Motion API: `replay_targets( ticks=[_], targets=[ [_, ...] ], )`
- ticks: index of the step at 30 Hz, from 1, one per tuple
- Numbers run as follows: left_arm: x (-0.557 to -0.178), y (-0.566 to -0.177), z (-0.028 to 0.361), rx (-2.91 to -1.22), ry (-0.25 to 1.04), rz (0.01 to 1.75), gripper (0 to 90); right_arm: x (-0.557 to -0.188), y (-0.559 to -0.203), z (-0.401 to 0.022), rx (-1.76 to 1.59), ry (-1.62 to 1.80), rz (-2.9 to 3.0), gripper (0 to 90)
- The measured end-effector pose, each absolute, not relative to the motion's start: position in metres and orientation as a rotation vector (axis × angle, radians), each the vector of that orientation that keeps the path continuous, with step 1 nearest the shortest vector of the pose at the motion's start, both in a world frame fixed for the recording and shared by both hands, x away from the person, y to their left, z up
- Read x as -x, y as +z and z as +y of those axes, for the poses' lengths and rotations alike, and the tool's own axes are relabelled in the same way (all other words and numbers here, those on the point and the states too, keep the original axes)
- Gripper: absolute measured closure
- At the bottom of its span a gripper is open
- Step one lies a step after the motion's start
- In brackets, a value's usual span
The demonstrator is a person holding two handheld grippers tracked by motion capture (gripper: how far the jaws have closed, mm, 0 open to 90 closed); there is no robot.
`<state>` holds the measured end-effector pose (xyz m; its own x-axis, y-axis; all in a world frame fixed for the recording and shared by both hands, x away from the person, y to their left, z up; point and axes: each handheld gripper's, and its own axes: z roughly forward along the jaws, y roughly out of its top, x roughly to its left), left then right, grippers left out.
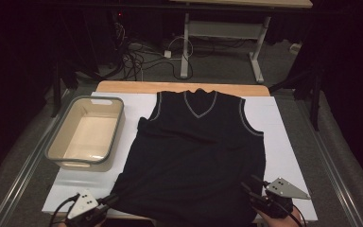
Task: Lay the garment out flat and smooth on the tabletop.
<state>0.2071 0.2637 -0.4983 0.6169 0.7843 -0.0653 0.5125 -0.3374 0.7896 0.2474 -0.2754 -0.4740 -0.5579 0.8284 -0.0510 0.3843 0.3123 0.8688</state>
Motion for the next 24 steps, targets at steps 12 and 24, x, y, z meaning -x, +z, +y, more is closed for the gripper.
replay_targets(
  ticks=[12, 24],
  targets=[
    [-0.226, -0.494, 0.243, -2.004, 0.367, 0.916, 46.5, -0.228, -0.478, -0.272, -1.047, 1.138, 2.146, 57.6],
    [-0.232, -0.483, 0.215, -1.987, 0.328, 0.756, 40.8, -0.201, -0.49, -0.257, -1.086, 1.077, 2.249, 35.1]
  ],
)
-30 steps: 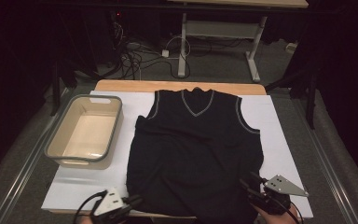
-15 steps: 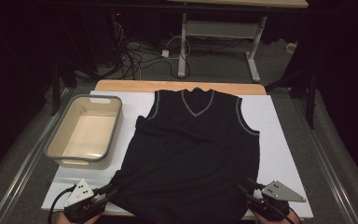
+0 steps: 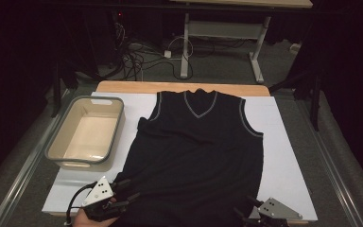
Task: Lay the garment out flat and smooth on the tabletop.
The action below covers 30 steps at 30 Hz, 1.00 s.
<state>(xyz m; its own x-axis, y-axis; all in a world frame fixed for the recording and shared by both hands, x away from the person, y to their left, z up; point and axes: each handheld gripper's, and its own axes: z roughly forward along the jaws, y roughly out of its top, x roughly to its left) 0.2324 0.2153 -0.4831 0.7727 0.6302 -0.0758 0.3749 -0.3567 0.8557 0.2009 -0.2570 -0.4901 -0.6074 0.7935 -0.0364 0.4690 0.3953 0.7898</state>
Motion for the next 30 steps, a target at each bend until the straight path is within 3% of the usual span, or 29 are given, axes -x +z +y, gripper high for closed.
replay_targets(
  ticks=[2, 5, 9, 10, 16, 25, 30],
  targets=[
    [-0.234, -0.484, 0.212, -2.002, 0.323, 0.748, 40.6, -0.198, -0.495, -0.253, -1.06, 1.056, 2.269, 34.8],
    [-0.238, -0.487, 0.212, -2.017, 0.322, 0.763, 38.9, -0.197, -0.494, -0.25, -1.012, 1.081, 2.297, 61.3],
    [-0.241, -0.49, 0.219, -2.005, 0.313, 0.804, 37.4, -0.2, -0.494, -0.248, -0.978, 1.097, 2.315, 86.5],
    [-0.241, -0.491, 0.221, -2.001, 0.31, 0.814, 37.3, -0.201, -0.494, -0.249, -0.974, 1.092, 2.317, 88.7],
    [-0.236, -0.492, 0.227, -1.979, 0.325, 0.832, 37.3, -0.204, -0.49, -0.248, -0.937, 1.012, 2.264, 90.0],
    [-0.239, -0.49, 0.235, -1.965, 0.334, 0.813, 37.4, -0.24, -0.485, -0.26, -0.968, 0.943, 2.173, 90.0],
    [-0.24, -0.49, 0.235, -1.971, 0.326, 0.816, 37.8, -0.246, -0.478, -0.288, -1.055, 0.957, 2.071, 90.0]
  ],
)
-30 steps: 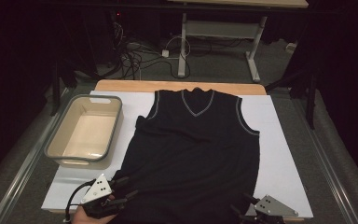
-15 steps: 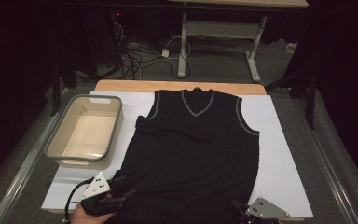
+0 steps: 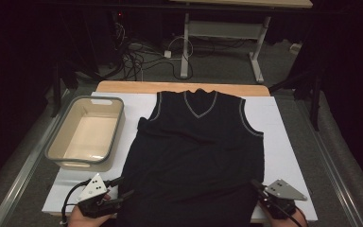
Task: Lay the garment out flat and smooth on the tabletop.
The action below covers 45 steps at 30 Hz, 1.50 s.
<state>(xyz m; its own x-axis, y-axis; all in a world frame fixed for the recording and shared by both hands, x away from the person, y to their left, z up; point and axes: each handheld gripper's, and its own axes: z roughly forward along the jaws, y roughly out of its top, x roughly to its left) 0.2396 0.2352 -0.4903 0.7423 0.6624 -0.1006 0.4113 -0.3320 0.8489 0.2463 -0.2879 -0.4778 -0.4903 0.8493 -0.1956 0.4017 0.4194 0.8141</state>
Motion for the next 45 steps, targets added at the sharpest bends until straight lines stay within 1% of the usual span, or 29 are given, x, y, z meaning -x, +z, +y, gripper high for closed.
replay_targets(
  ticks=[5, 9, 11, 15, 17, 18, 19, 20, 21, 22, 23, 25, 26, 29, 32, 35, 36, 37, 40, 42, 45],
  targets=[
    [-0.238, -0.491, 0.235, -1.97, 0.32, 0.819, 39.1, -0.231, -0.474, -0.322, -1.142, 1.001, 2.001, 90.0],
    [-0.243, -0.494, 0.228, -2.016, 0.324, 0.818, 38.3, -0.225, -0.478, -0.322, -1.166, 1.055, 2.024, 87.9],
    [-0.246, -0.495, 0.224, -2.042, 0.339, 0.819, 33.6, -0.224, -0.477, -0.321, -1.168, 1.078, 2.012, 81.9],
    [-0.253, -0.497, 0.22, -2.064, 0.347, 0.893, 25.9, -0.219, -0.475, -0.324, -1.179, 1.139, 1.991, 64.4],
    [-0.256, -0.497, 0.215, -2.097, 0.372, 0.951, 25.7, -0.218, -0.475, -0.325, -1.207, 1.147, 1.973, 58.6],
    [-0.26, -0.499, 0.211, -2.143, 0.362, 0.998, 25.7, -0.218, -0.476, -0.326, -1.214, 1.146, 1.964, 56.3],
    [-0.261, -0.499, 0.208, -2.142, 0.359, 1.018, 25.9, -0.218, -0.476, -0.327, -1.225, 1.144, 1.958, 55.2],
    [-0.26, -0.498, 0.207, -2.144, 0.361, 1.016, 28.7, -0.218, -0.477, -0.327, -1.233, 1.143, 1.956, 54.3],
    [-0.259, -0.498, 0.207, -2.145, 0.357, 0.999, 33.7, -0.219, -0.477, -0.328, -1.234, 1.14, 1.955, 53.3],
    [-0.258, -0.498, 0.208, -2.14, 0.349, 0.989, 42.0, -0.219, -0.478, -0.328, -1.243, 1.139, 1.953, 52.7],
    [-0.257, -0.498, 0.208, -2.134, 0.324, 0.981, 52.9, -0.22, -0.478, -0.328, -1.242, 1.138, 1.953, 52.4],
    [-0.254, -0.499, 0.209, -2.135, 0.289, 0.932, 78.3, -0.22, -0.479, -0.328, -1.249, 1.135, 1.954, 51.6],
    [-0.252, -0.499, 0.209, -2.139, 0.302, 0.919, 81.7, -0.221, -0.479, -0.328, -1.256, 1.133, 1.951, 49.8],
    [-0.238, -0.499, 0.215, -2.152, 0.308, 0.895, 82.8, -0.221, -0.48, -0.326, -1.273, 1.127, 1.945, 45.6],
    [-0.214, -0.496, 0.228, -2.145, 0.317, 0.843, 82.8, -0.218, -0.479, -0.326, -1.282, 1.128, 1.932, 42.3],
    [-0.19, -0.499, 0.243, -2.17, 0.352, 0.838, 82.8, -0.218, -0.479, -0.326, -1.276, 1.094, 1.919, 41.3],
    [-0.185, -0.5, 0.249, -2.171, 0.343, 0.85, 82.8, -0.218, -0.479, -0.326, -1.286, 1.103, 1.921, 41.1],
    [-0.182, -0.498, 0.254, -2.141, 0.348, 0.861, 82.7, -0.219, -0.48, -0.327, -1.297, 1.12, 1.921, 41.1],
    [-0.182, -0.499, 0.259, -2.124, 0.331, 0.893, 82.6, -0.222, -0.482, -0.328, -1.335, 1.156, 1.913, 41.1],
    [-0.185, -0.501, 0.258, -2.134, 0.338, 0.875, 82.5, -0.223, -0.481, -0.325, -1.346, 1.159, 1.912, 42.0],
    [-0.191, -0.504, 0.257, -2.136, 0.312, 0.874, 81.7, -0.227, -0.484, -0.318, -1.368, 1.156, 1.935, 43.9]
  ],
)
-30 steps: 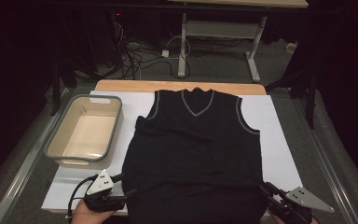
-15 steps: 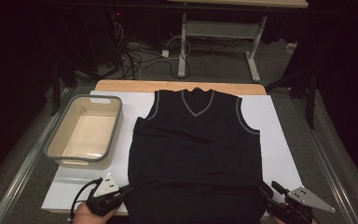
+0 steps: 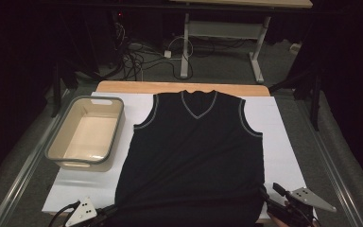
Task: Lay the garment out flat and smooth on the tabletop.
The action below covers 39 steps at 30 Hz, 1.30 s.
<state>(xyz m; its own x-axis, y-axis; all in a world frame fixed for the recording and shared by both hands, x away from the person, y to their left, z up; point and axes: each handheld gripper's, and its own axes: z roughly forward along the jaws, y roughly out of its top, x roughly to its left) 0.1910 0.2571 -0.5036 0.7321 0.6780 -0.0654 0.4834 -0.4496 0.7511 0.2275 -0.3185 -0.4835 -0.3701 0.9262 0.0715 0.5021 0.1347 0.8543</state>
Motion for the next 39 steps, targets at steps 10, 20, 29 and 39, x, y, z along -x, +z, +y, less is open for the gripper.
replay_targets(
  ticks=[10, 20, 29, 39],
  targets=[
    [-0.21, -0.5, 0.25, -2.043, 0.262, 0.883, 48.0, -0.206, -0.487, -0.322, -1.297, 1.065, 2.016, 88.9],
    [-0.252, -0.495, 0.218, -1.996, 0.212, 0.961, 28.0, -0.156, -0.488, -0.38, -1.468, 1.007, 1.83, 77.6],
    [-0.277, -0.495, 0.192, -2.126, 0.329, 1.103, 22.1, -0.172, -0.478, -0.37, -1.398, 1.065, 1.822, 50.1],
    [-0.249, -0.497, 0.187, -2.142, 0.364, 0.938, 83.1, -0.206, -0.47, -0.347, -1.292, 1.124, 1.871, 49.3]
  ],
)
